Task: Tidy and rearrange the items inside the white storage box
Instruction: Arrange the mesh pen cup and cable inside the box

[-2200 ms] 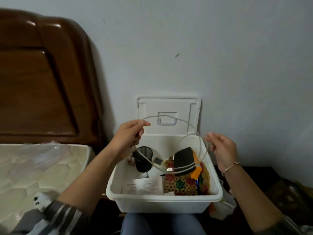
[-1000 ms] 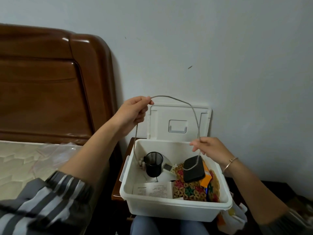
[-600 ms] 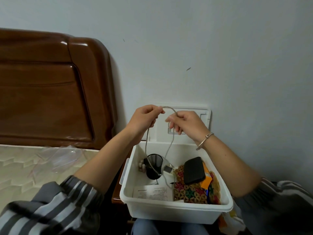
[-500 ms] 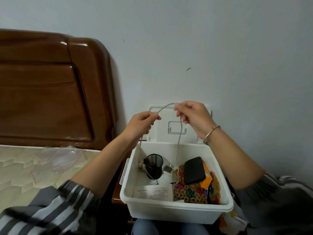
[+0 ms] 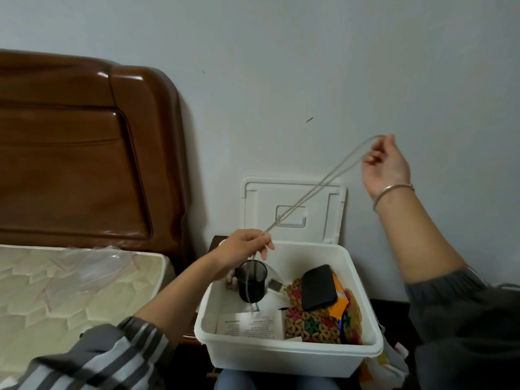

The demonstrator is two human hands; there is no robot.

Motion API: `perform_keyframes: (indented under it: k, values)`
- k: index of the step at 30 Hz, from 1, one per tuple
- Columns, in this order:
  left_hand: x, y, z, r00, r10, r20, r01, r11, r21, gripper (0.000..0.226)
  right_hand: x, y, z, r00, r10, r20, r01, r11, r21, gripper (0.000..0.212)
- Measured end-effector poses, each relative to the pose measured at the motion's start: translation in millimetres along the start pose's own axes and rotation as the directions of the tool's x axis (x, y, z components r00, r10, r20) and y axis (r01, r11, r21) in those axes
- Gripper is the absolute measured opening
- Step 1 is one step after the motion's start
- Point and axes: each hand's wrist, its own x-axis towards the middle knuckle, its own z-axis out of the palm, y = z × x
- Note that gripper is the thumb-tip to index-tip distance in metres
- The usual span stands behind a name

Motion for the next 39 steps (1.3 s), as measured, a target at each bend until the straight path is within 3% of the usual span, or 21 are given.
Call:
perform_keyframes:
  k: [2, 4, 6, 7, 9, 10, 11, 12, 13, 15, 17, 19, 24, 29, 32, 36, 39]
  values:
    - [-2.0, -5.1, -16.2, 1.000, -0.006, -0.025, 0.007, 1.000, 0.029, 0.030, 14.3, -11.0, -32.5, 0.986, -0.076, -0.149, 0.065, 0.995, -0.074, 0.031]
    - [-5.1, -4.0, -29.8, 0.999, 0.003, -0.046, 0.000, 0.998, 0.064, 0.032, 20.4, -12.5, -64.2, 0.953, -0.146, -0.264, 0.067, 0.956, -0.286, 0.033]
    - [-7.0, 4.0, -38.4, 0.996, 0.029, -0.089, -0.022, 0.997, 0.072, 0.033, 23.9, -8.4, -93.7, 0.936, -0.175, -0.306, -0.039, 0.811, -0.584, 0.030]
    - [-7.6, 10.4, -41.1, 0.991, 0.053, -0.119, -0.044, 0.996, 0.076, 0.033, 22.7, -5.2, -104.4, 0.944, -0.162, -0.288, -0.110, 0.668, -0.736, 0.026]
    - [-7.3, 28.3, -43.9, 0.978, 0.123, -0.170, -0.102, 0.987, 0.125, 0.032, 14.5, 3.6, -117.1, 0.964, -0.152, -0.219, -0.180, 0.232, -0.956, 0.015]
    - [-6.6, 38.6, -43.8, 0.971, 0.168, -0.172, -0.136, 0.973, 0.185, 0.032, 8.9, 7.8, -117.9, 0.972, -0.175, -0.159, -0.157, 0.024, -0.987, 0.026]
    - [-5.6, 49.3, -42.5, 0.965, 0.211, -0.153, -0.165, 0.949, 0.267, 0.031, 0.5, 12.8, -113.2, 0.982, -0.186, -0.044, -0.063, -0.097, -0.993, 0.040]
    - [-4.3, 59.6, -40.2, 0.962, 0.244, -0.119, -0.187, 0.914, 0.360, 0.031, -10.2, 18.8, -102.7, 0.979, -0.161, 0.123, 0.103, -0.128, -0.986, 0.047]
    - [-2.9, 69.1, -37.1, 0.960, 0.268, -0.081, -0.205, 0.870, 0.449, 0.030, -22.6, 25.2, -88.9, 0.953, -0.080, 0.293, 0.286, -0.093, -0.954, 0.045]
    - [0.9, 84.9, -29.6, 0.950, 0.311, -0.023, -0.244, 0.788, 0.566, 0.028, -49.3, 37.1, -59.0, 0.850, 0.177, 0.496, 0.480, 0.124, -0.868, 0.029]
    - [3.6, 95.4, -23.9, 0.935, 0.354, -0.013, -0.281, 0.764, 0.580, 0.028, -71.3, 44.7, -38.6, 0.722, 0.425, 0.545, 0.472, 0.274, -0.838, 0.023]
    - [4.0, 100.2, -22.9, 0.927, 0.375, -0.029, -0.312, 0.809, 0.499, 0.028, -80.7, 49.2, -29.9, 0.641, 0.535, 0.550, 0.424, 0.350, -0.835, 0.023]
    - [-4.0, 90.4, -32.7, 0.966, 0.255, -0.035, -0.238, 0.938, 0.252, 0.031, -79.1, 52.4, -35.8, 0.666, 0.563, 0.491, 0.224, 0.476, -0.850, 0.023]
    - [-9.3, 73.6, -36.5, 0.990, 0.128, 0.055, -0.133, 0.985, 0.107, 0.033, -73.4, 50.3, -43.5, 0.661, 0.632, 0.404, 0.163, 0.404, -0.900, 0.009]
    - [-10.3, 66.0, -34.2, 0.992, 0.093, 0.081, -0.099, 0.992, 0.076, 0.033, -66.9, 48.2, -45.8, 0.653, 0.673, 0.347, 0.121, 0.360, -0.925, 0.014]
    - [-11.8, 52.7, -39.0, 0.996, 0.059, 0.074, -0.066, 0.993, 0.094, 0.036, -49.5, 40.6, -51.6, 0.679, 0.677, 0.283, 0.227, 0.173, -0.959, 0.028]
    - [-11.4, 36.8, -52.5, 0.999, 0.031, 0.013, -0.032, 0.995, 0.096, 0.037, -32.8, 30.4, -62.0, 0.728, 0.632, 0.265, 0.252, 0.113, -0.961, 0.030]
